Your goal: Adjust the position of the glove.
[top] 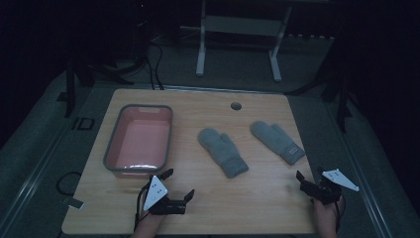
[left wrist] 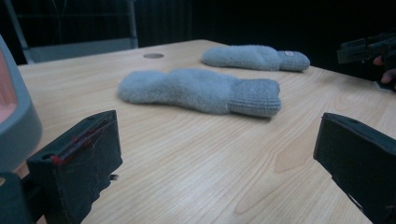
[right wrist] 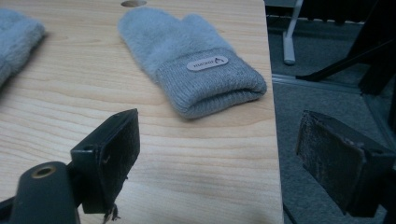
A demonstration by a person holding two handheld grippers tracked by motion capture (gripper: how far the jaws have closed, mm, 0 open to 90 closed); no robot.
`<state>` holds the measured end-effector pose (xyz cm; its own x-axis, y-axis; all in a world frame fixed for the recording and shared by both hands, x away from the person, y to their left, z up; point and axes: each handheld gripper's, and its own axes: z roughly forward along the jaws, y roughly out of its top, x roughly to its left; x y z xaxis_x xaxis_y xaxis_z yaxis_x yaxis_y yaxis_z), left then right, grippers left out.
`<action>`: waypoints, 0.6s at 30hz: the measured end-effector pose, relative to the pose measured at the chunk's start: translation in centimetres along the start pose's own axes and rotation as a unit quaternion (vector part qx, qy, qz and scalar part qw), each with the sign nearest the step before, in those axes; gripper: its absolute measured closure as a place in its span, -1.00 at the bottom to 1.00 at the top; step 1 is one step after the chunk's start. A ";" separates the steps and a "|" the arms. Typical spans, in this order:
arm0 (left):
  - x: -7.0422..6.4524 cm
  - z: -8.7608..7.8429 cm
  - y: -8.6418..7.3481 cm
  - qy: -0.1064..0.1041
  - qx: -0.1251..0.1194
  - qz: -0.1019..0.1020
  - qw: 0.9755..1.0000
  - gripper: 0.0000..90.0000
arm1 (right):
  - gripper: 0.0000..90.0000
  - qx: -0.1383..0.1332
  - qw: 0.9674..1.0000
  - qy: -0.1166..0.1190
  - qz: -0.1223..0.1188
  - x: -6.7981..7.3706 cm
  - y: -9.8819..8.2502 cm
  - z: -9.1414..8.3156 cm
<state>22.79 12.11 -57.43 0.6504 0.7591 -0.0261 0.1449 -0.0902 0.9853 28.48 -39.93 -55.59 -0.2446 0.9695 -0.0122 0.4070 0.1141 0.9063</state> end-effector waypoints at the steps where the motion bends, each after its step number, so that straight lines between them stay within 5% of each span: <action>1: 0.0 0.0 0.0 0.003 -0.003 0.002 1.000 -0.98 | -0.69 0.000 1.000 0.000 0.000 0.0 0.0 0.0; 11: 0.1 0.0 0.0 0.003 -0.011 -0.009 1.000 -0.98 | -0.67 0.012 1.000 0.008 -0.009 0.0 0.1 0.2; 18: 0.0 0.0 -0.1 -0.001 -0.014 0.002 1.000 -0.98 | -0.67 0.043 0.998 0.045 -0.010 0.3 0.7 0.4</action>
<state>22.72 12.11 -57.50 0.6517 0.7582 -0.0226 0.1219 -0.0753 0.9897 29.02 -39.48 -55.13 -0.3306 0.9437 0.0109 0.4736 0.1559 0.8669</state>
